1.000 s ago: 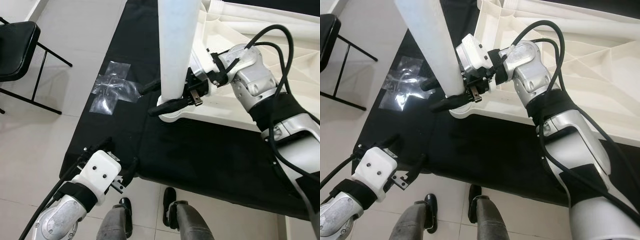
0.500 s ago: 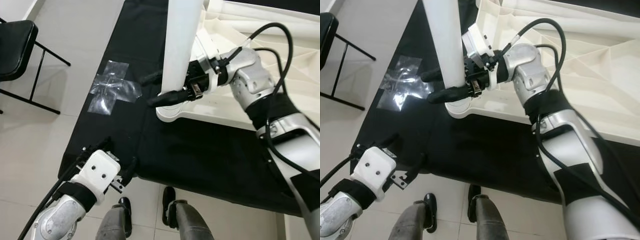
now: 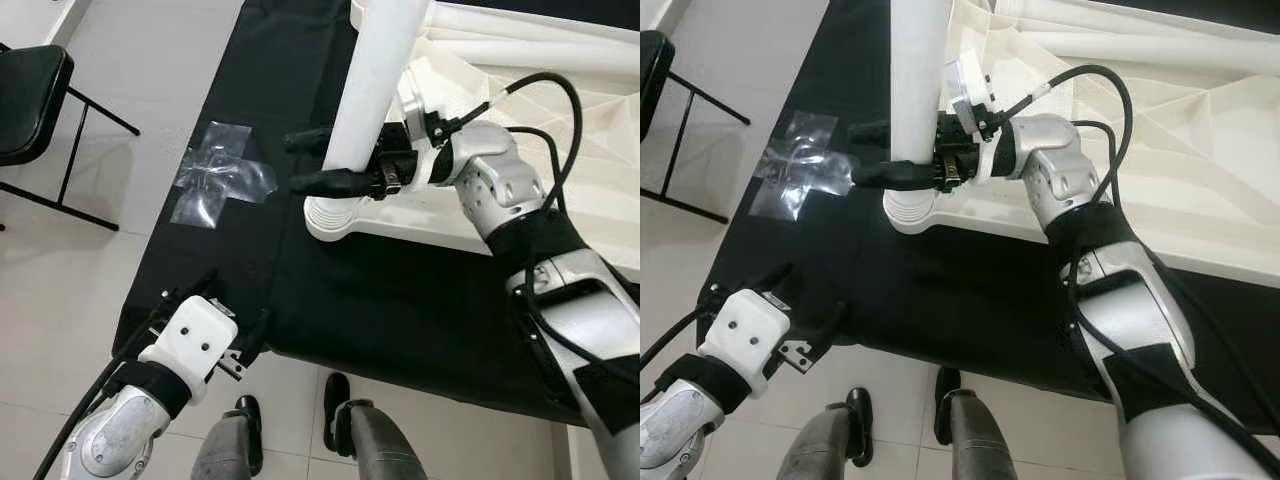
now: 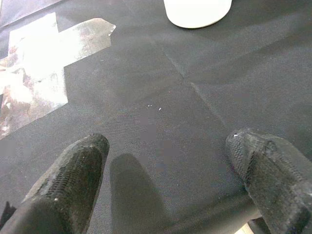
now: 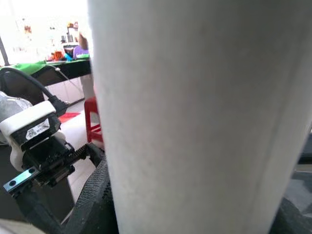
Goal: Building children table
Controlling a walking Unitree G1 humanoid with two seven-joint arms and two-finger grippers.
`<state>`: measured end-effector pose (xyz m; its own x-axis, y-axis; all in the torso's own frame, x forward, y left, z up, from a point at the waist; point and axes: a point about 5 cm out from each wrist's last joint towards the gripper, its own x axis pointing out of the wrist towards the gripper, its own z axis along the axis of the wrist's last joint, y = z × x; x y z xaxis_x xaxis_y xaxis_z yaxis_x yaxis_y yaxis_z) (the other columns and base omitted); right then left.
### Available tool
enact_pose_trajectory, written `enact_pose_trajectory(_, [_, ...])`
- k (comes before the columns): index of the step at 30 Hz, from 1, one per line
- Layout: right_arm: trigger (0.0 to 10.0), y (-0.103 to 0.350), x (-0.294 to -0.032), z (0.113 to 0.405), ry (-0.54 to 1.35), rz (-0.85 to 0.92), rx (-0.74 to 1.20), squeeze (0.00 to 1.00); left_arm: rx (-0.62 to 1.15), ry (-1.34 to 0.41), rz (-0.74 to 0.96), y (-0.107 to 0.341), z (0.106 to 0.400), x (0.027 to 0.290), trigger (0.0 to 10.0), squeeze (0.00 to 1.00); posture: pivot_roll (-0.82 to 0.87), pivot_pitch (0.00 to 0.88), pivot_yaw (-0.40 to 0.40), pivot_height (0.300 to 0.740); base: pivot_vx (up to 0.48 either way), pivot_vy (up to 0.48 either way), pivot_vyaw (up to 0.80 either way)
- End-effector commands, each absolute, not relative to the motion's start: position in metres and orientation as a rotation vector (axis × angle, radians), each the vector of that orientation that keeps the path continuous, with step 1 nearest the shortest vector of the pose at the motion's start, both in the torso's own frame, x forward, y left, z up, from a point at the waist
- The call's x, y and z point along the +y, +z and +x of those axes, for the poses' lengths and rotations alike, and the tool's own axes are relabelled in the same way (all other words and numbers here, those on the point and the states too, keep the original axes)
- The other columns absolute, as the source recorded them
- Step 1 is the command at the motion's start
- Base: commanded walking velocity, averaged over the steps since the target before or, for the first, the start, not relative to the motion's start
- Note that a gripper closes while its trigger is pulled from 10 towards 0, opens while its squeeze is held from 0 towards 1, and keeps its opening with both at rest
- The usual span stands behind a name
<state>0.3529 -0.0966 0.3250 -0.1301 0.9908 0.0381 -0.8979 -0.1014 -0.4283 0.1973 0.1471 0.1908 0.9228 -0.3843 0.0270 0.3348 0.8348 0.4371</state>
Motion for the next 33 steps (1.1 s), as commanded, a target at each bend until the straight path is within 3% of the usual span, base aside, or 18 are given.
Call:
enact_pose_trajectory(1, [10.0, 0.299, -0.091, 0.353, 1.699, -0.32, -0.302, 0.0, 0.021, -0.416, 0.45, 0.166, 0.198, 0.147, 10.0, 0.0, 0.17, 0.486, -0.054, 0.74, 0.0, 0.0, 0.0])
enact_pose_trajectory(6, [10.0, 0.295, -0.092, 0.351, 1.706, -0.381, -0.295, 0.0, 0.019, -0.418, 0.452, 0.166, 0.198, 0.146, 10.0, 0.0, 0.17, 0.485, -0.05, 0.74, 0.0, 0.0, 0.0])
enact_pose_trajectory(8, [10.0, 0.285, -0.094, 0.35, 1.721, -0.512, -0.24, 0.0, 0.017, -0.42, 0.454, 0.167, 0.199, 0.146, 10.0, 0.0, 0.17, 0.483, -0.05, 0.74, 0.0, 0.0, 0.0])
enact_pose_trajectory(15, [10.0, 0.275, -0.097, 0.346, 1.8, -0.662, -0.128, 0.0, 0.016, -0.423, 0.457, 0.167, 0.198, 0.146, 10.0, 0.0, 0.17, 0.48, -0.048, 0.74, 0.0, 0.0, 0.0])
enact_pose_trajectory(26, [10.0, 0.291, -0.089, 0.344, 1.866, -0.571, -0.091, 0.0, 0.015, -0.432, 0.459, 0.168, 0.196, 0.146, 10.0, 0.0, 0.18, 0.481, -0.048, 0.74, 0.0, 0.0, 0.0])
enact_pose_trajectory(33, [10.0, 0.306, -0.076, 0.347, 1.884, -0.501, -0.146, 0.0, 0.037, -0.416, 0.46, 0.17, 0.182, 0.147, 10.0, 0.0, 0.21, 0.537, -0.061, 0.74, 0.0, 0.0, 0.0])
